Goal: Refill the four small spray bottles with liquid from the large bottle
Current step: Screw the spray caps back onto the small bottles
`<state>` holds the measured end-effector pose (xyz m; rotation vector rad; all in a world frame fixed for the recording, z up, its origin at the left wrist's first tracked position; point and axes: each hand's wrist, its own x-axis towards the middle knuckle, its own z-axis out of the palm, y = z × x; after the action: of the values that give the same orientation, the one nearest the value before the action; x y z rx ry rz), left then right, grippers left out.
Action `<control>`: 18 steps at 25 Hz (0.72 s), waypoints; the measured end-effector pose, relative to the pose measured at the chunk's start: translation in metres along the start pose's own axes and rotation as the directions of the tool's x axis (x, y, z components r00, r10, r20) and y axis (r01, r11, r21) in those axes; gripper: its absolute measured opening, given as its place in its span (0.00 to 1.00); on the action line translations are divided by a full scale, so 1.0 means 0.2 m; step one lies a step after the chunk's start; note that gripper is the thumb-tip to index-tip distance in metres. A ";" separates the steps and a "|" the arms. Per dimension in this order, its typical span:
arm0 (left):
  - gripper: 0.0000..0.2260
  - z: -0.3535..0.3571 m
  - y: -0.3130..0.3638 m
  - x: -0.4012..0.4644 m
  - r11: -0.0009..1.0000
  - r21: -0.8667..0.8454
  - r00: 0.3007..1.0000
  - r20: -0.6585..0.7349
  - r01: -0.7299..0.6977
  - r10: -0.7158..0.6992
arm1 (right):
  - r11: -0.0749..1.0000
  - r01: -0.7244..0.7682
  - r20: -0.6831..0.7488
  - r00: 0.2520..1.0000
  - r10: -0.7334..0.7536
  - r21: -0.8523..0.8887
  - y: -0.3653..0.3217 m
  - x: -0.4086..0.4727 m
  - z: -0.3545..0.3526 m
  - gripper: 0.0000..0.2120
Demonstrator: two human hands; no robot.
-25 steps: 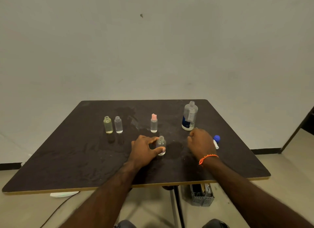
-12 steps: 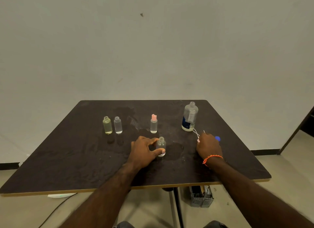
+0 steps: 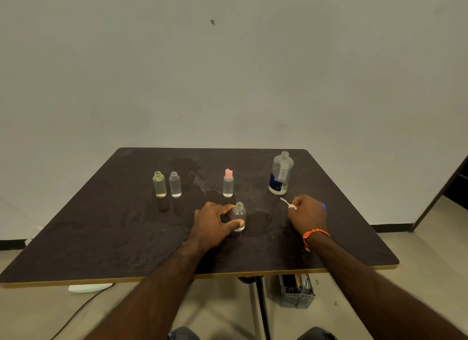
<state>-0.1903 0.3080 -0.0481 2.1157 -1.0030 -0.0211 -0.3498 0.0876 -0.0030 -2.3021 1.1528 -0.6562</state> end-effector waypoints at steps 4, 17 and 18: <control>0.28 0.02 -0.02 0.01 1.000 -0.010 1.000 0.002 0.006 -0.006 | 0.996 -0.042 0.008 0.999 0.041 0.073 0.04 0.01 -0.03 0.04; 0.28 0.06 -0.07 0.01 1.000 -0.020 1.000 0.011 -0.007 0.007 | 0.960 -0.057 0.071 0.997 0.039 0.274 0.09 -0.06 -0.06 0.16; 0.29 0.06 -0.07 0.01 1.000 -0.023 1.000 0.013 -0.007 0.007 | 0.957 -0.053 0.065 0.997 0.035 0.285 0.07 -0.07 -0.06 0.17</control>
<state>-0.1831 0.3042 -0.0652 2.0938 -1.0129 -0.0423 -0.3731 0.0889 -0.0048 -2.0319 1.0057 -0.6846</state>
